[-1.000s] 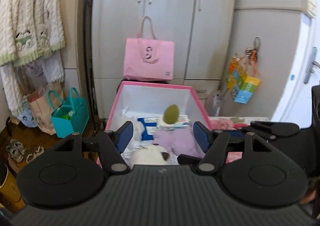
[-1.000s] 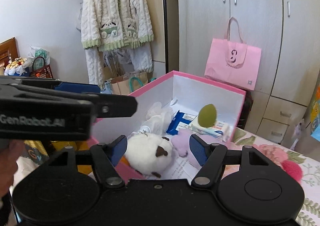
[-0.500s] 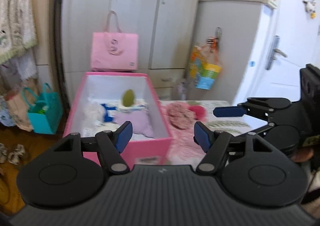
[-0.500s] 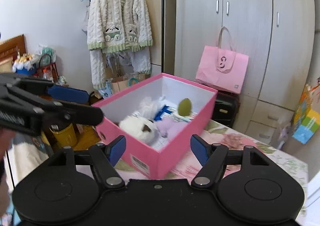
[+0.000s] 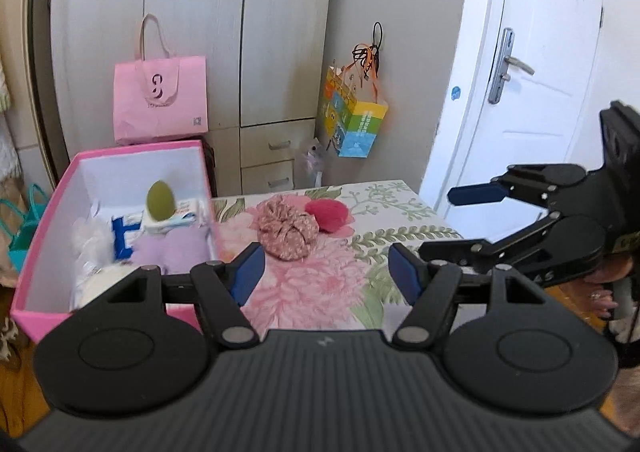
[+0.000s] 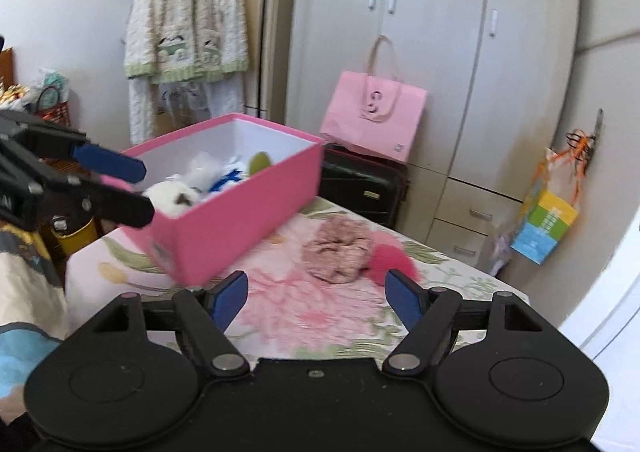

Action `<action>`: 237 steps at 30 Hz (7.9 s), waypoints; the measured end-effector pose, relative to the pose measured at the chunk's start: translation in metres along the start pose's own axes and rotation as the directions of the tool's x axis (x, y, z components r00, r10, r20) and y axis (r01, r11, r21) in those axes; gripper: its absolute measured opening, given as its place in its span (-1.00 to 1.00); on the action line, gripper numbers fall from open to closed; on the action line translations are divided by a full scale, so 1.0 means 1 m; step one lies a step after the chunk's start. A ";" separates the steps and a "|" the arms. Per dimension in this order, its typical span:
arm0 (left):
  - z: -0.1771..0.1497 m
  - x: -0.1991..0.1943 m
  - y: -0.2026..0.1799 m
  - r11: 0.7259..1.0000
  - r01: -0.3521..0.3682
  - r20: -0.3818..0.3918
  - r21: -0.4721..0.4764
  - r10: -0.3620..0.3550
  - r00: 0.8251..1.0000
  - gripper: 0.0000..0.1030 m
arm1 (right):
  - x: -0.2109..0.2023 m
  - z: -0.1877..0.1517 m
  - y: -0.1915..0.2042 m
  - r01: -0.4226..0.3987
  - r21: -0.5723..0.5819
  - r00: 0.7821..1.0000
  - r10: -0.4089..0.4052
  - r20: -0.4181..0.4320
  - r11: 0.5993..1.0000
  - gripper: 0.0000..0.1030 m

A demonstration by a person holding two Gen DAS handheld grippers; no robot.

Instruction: Organize soft objects

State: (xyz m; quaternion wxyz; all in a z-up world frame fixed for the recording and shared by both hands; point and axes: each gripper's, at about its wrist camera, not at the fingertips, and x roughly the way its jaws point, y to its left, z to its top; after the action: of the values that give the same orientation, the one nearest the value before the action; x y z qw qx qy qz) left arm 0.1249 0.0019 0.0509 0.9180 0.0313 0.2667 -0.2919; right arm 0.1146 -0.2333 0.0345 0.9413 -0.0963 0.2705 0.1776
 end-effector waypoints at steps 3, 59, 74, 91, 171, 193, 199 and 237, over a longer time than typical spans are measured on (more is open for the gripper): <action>0.000 0.028 -0.013 1.000 -0.016 -0.007 0.014 0.016 1.000 0.31 | 0.007 -0.010 -0.027 -0.005 0.043 0.998 0.003 0.059 0.999 0.56; -0.019 0.210 -0.008 0.960 -0.270 -0.057 -0.074 0.266 0.962 -0.69 | 0.160 -0.057 -0.127 -0.093 0.375 0.988 0.131 -0.077 0.922 -0.02; -0.047 0.126 -0.020 0.972 -0.208 -0.023 -0.110 0.207 0.978 -0.69 | 0.099 -0.082 -0.085 -0.019 0.420 0.997 0.048 -0.060 0.907 -0.01; -0.094 0.071 -0.012 0.985 -0.103 -0.122 -0.137 0.086 0.989 -0.69 | 0.053 -0.109 -0.015 -0.101 0.449 0.989 0.139 -0.053 0.888 -0.01; 0.030 0.018 0.158 0.953 -0.287 -0.102 -0.098 0.277 0.955 0.48 | 0.109 0.076 0.070 -0.190 0.100 0.981 0.185 0.051 0.977 0.40; 0.002 -0.058 0.071 0.903 -0.428 -0.063 -0.045 0.425 0.903 1.00 | 0.021 0.048 0.086 0.156 0.156 0.988 -0.151 -0.044 0.975 0.97; -0.016 -0.065 0.052 0.897 -0.425 -0.006 -0.125 0.428 0.904 1.00 | -0.024 0.025 0.097 0.179 0.193 0.973 -0.203 0.109 0.965 0.97; -0.056 -0.054 0.011 0.888 -0.447 0.162 -0.108 0.459 0.873 1.00 | -0.034 -0.019 0.093 0.458 0.307 0.877 -0.481 -0.001 0.834 1.00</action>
State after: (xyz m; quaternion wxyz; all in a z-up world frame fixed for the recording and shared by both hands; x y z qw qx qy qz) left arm 0.0677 0.0508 0.0291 0.9818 0.0353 0.1762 -0.0614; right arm 0.0429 -0.1624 0.0290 0.9691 -0.0102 0.2260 -0.0979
